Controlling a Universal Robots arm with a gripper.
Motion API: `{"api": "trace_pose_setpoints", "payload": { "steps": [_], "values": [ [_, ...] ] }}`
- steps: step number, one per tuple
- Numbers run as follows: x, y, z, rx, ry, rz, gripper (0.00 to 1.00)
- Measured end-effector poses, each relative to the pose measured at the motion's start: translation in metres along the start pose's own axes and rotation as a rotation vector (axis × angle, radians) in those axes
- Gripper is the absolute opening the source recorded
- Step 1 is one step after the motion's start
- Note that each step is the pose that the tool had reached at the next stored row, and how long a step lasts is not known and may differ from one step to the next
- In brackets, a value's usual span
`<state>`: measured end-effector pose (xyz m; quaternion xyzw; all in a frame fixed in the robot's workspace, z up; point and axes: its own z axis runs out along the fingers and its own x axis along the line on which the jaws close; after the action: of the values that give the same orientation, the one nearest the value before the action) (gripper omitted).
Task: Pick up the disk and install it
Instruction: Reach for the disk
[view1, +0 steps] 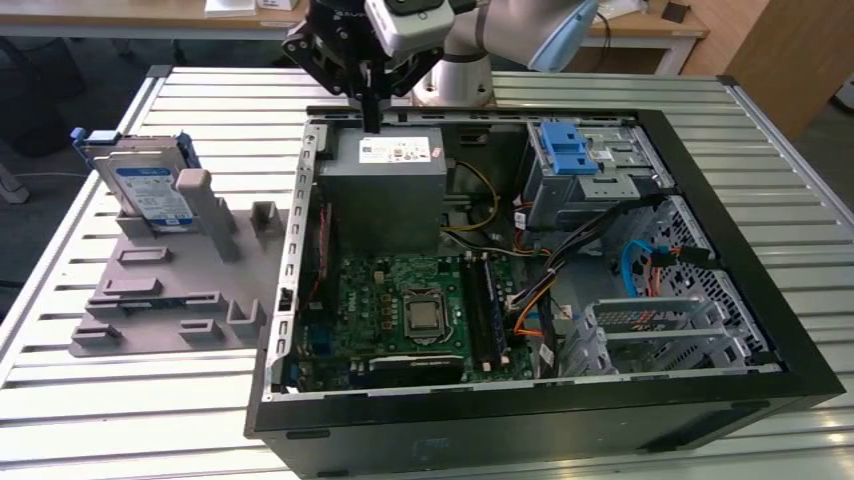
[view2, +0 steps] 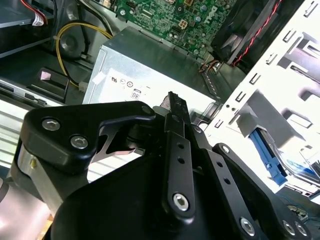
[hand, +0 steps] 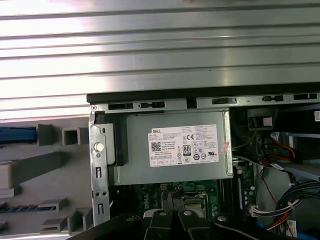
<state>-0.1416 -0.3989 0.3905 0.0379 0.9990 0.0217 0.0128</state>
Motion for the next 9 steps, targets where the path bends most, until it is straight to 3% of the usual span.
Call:
{"api": "trace_pose_setpoints", "payload": {
  "steps": [9],
  "values": [
    [0.0048,-0.0004,0.0001,0.0000,-0.0001,0.000,0.11]
  ]
}}
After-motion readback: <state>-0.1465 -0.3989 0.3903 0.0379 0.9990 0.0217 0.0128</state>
